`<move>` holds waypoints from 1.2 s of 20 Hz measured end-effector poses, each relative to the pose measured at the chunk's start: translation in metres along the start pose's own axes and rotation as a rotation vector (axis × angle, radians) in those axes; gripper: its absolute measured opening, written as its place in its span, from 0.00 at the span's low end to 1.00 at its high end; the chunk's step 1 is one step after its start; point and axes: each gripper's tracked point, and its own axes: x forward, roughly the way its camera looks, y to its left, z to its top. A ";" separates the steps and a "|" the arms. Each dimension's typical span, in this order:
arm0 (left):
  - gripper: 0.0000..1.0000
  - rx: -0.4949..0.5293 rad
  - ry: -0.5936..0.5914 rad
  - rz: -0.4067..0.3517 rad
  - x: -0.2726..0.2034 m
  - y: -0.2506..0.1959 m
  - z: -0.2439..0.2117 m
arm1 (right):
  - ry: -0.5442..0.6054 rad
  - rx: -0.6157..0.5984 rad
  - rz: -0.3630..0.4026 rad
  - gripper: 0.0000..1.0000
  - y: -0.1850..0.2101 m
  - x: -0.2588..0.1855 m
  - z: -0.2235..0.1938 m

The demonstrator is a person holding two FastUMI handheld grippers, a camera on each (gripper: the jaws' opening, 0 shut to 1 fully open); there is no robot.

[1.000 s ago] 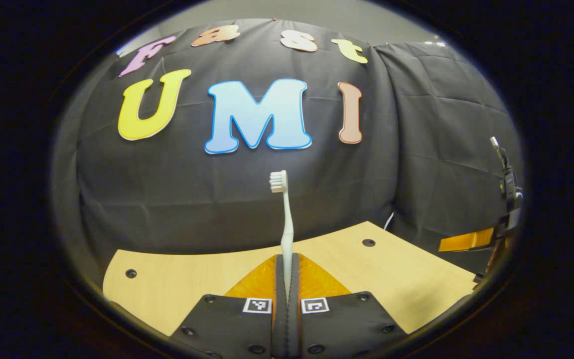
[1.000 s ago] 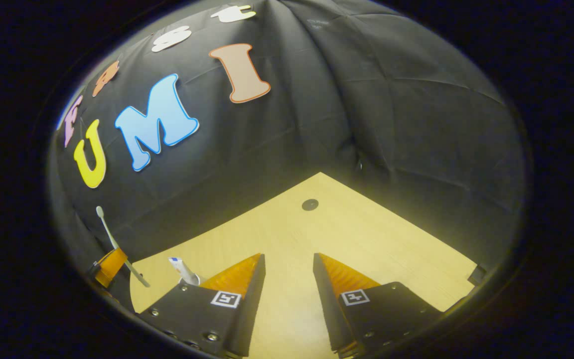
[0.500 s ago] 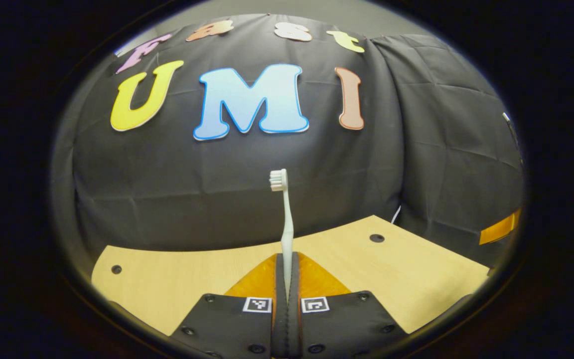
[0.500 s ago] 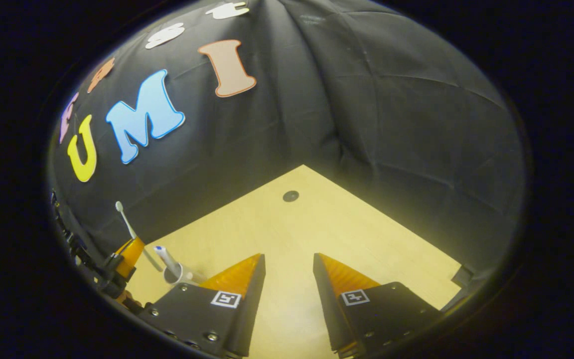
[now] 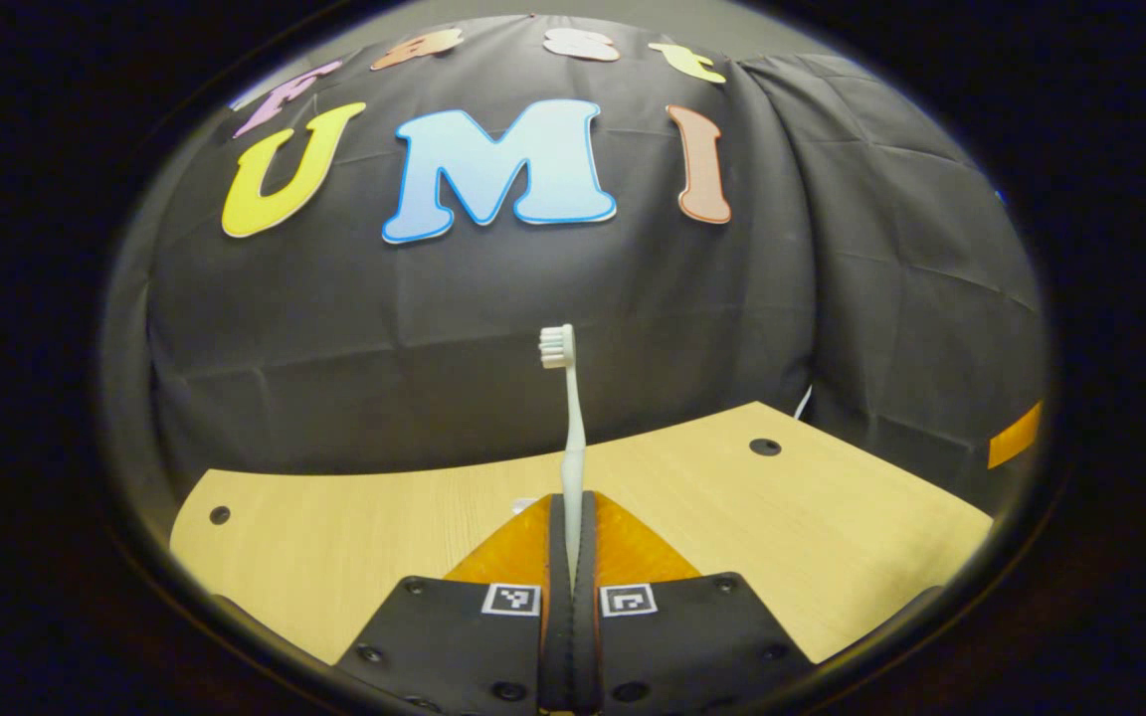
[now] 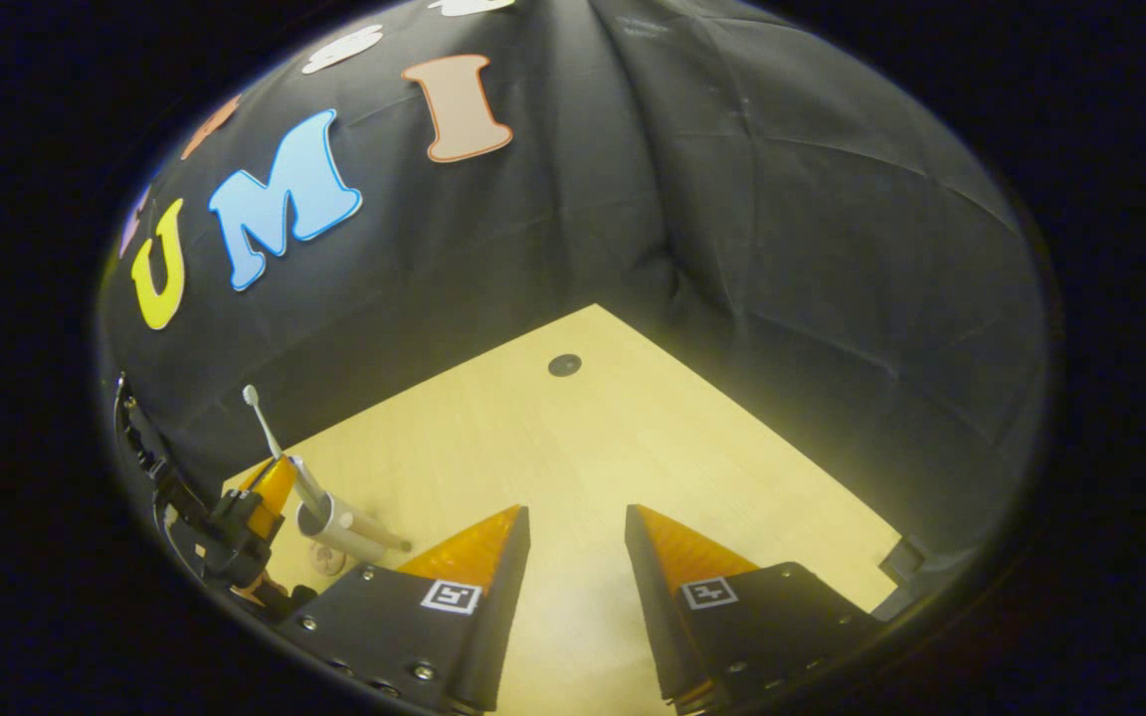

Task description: Put the toothbrush and toothpaste on the desktop into the cup, then pick up the cup and place it on the coaster on the desktop.

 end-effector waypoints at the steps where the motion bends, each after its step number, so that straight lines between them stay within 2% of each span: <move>1: 0.08 0.001 -0.003 0.010 -0.001 0.001 -0.001 | 0.005 0.000 0.005 0.58 0.002 0.002 -0.001; 3: 0.06 0.001 -0.002 0.030 -0.005 0.005 -0.010 | 0.010 0.000 0.012 0.58 0.004 0.004 -0.001; 11: 0.08 0.004 0.011 0.051 -0.013 0.009 -0.019 | 0.030 -0.006 0.027 0.58 0.012 0.009 -0.006; 12: 0.11 0.005 0.006 0.051 -0.014 0.009 -0.017 | 0.032 -0.007 0.030 0.58 0.014 0.009 -0.006; 13: 0.11 0.007 -0.001 0.048 -0.015 0.008 -0.014 | 0.035 -0.009 0.031 0.63 0.014 0.010 -0.007; 14: 0.15 0.007 -0.007 0.047 -0.016 0.008 -0.011 | 0.036 -0.011 0.032 0.63 0.015 0.009 -0.008; 15: 0.15 0.005 -0.016 0.045 -0.015 0.007 -0.007 | 0.035 -0.012 0.031 0.58 0.015 0.008 -0.009; 17: 0.15 0.005 -0.019 0.047 -0.018 0.005 -0.007 | 0.036 -0.012 0.033 0.58 0.015 0.007 -0.008; 18: 0.14 0.006 -0.020 0.053 -0.020 0.007 -0.006 | 0.035 -0.010 0.034 0.63 0.016 0.006 -0.008; 19: 0.15 0.006 -0.023 0.055 -0.021 0.007 -0.006 | 0.033 -0.010 0.035 0.63 0.016 0.006 -0.008; 20: 0.15 0.004 -0.023 0.056 -0.022 0.007 -0.004 | 0.032 -0.010 0.035 0.58 0.016 0.006 -0.008; 23: 0.15 -0.006 -0.021 0.066 -0.027 0.009 -0.005 | 0.034 -0.010 0.042 0.58 0.019 0.005 -0.010; 24: 0.15 -0.013 -0.023 0.068 -0.030 0.010 -0.005 | 0.035 -0.013 0.045 0.53 0.021 0.005 -0.010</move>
